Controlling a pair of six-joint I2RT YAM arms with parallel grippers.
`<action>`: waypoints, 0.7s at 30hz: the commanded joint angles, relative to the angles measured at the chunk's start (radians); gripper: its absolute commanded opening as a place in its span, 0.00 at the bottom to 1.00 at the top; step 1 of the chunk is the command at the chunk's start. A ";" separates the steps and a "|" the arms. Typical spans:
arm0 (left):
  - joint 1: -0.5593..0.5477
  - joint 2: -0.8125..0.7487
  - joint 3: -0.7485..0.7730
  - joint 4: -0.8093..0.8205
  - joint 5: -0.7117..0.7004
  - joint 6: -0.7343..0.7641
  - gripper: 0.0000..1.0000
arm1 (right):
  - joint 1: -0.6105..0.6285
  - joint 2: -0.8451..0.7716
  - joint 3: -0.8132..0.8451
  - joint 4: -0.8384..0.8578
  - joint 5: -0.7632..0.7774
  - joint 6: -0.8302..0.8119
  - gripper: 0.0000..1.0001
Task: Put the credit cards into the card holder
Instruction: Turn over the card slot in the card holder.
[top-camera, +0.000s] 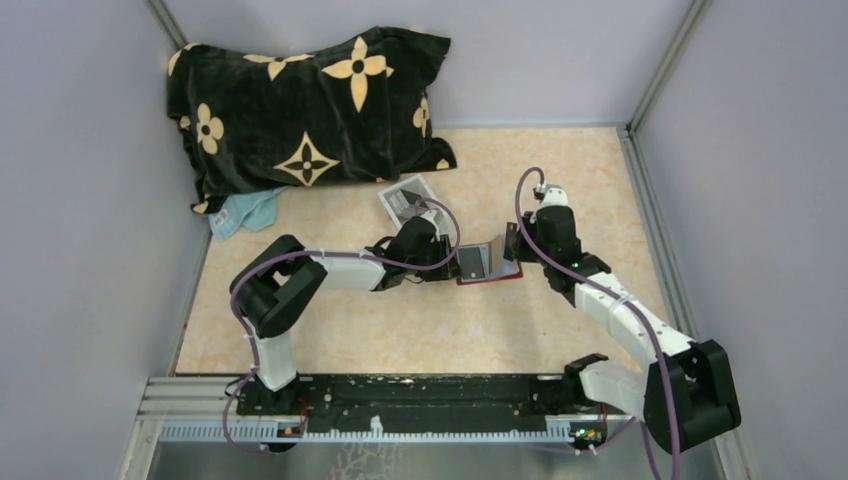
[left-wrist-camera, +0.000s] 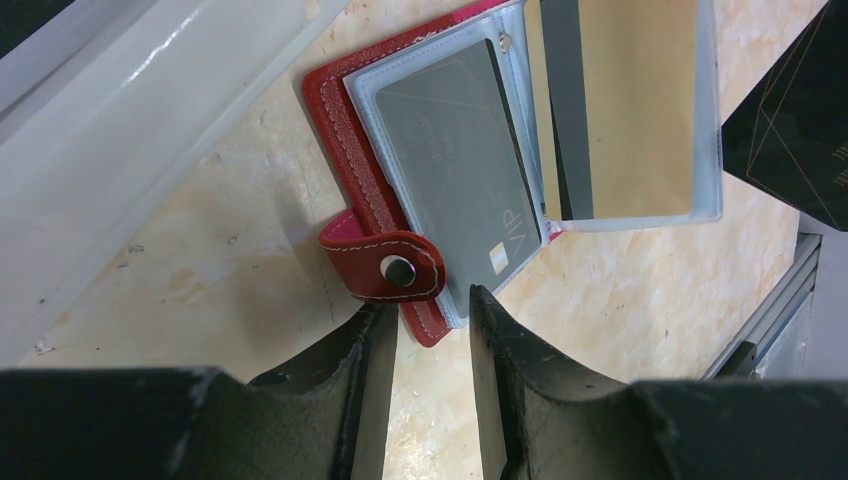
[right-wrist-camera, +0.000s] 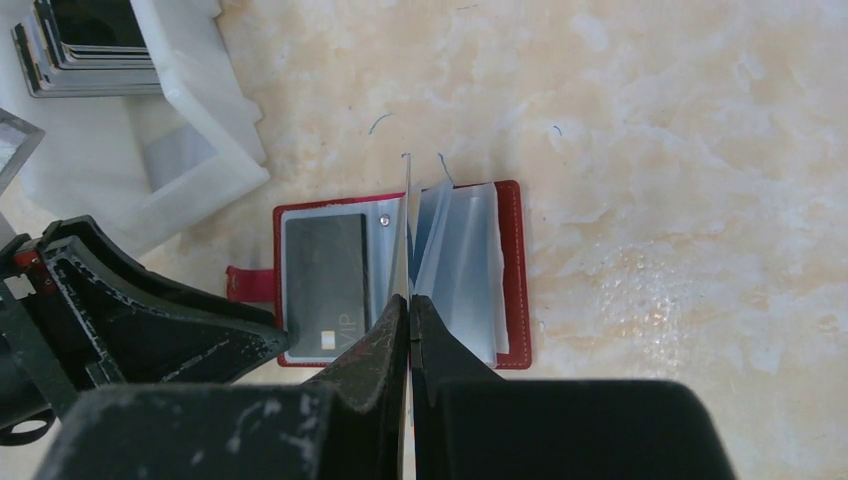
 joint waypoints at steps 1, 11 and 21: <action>-0.006 0.047 -0.002 -0.080 -0.031 0.033 0.40 | 0.020 -0.008 0.053 0.030 -0.019 0.014 0.00; -0.006 0.044 -0.005 -0.095 -0.041 0.040 0.40 | 0.088 0.060 0.062 0.079 -0.025 0.037 0.00; -0.006 0.034 -0.018 -0.108 -0.056 0.041 0.40 | 0.141 0.120 0.068 0.104 -0.015 0.050 0.00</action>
